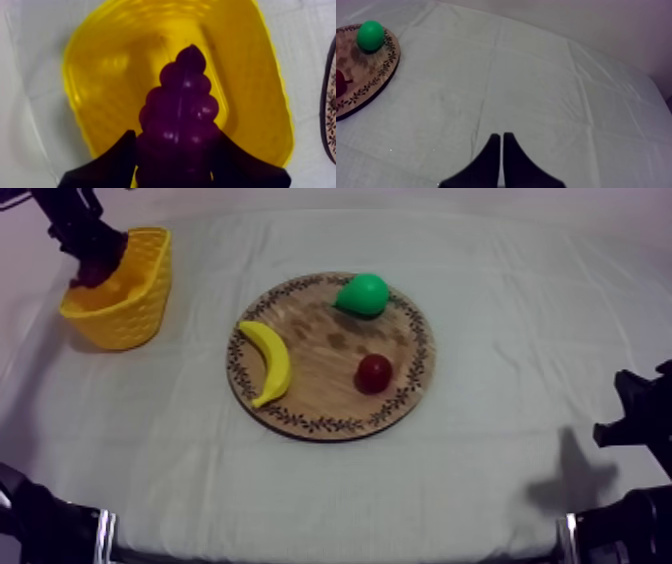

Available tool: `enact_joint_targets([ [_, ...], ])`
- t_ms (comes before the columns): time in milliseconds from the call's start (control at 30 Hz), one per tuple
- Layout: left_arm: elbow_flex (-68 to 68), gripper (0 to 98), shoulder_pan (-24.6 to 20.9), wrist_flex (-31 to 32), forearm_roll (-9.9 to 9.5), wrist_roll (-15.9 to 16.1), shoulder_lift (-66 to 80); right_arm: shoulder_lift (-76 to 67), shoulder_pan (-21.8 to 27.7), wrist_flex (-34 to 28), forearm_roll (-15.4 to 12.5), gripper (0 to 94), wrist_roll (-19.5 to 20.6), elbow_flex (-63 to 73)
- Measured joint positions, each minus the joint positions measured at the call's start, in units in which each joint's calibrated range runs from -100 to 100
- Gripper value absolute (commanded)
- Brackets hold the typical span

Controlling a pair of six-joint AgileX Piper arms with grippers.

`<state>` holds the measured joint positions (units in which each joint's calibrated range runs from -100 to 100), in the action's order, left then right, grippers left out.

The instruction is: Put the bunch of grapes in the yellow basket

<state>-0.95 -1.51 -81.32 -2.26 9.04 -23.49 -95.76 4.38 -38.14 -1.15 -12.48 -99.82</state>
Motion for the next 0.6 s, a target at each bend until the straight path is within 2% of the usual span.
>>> enact_joint_targets([
  [333, -0.23, 47.9, -0.17, 1.43, 1.50, -0.07, -4.82, 0.00, 0.00, 0.00, 0.00, 0.3, 0.00, 0.00],
  [433, -0.32, 54.8, -0.49, 1.43, 1.79, -0.36, -6.06, 0.00, 0.00, 0.00, 0.00, 0.3, 0.00, 0.00],
  [600, -0.32, 72.5, -0.87, 1.11, 2.26, -0.54, -7.33, 0.00, 0.00, 0.00, 0.00, 0.3, 0.00, 0.00],
])
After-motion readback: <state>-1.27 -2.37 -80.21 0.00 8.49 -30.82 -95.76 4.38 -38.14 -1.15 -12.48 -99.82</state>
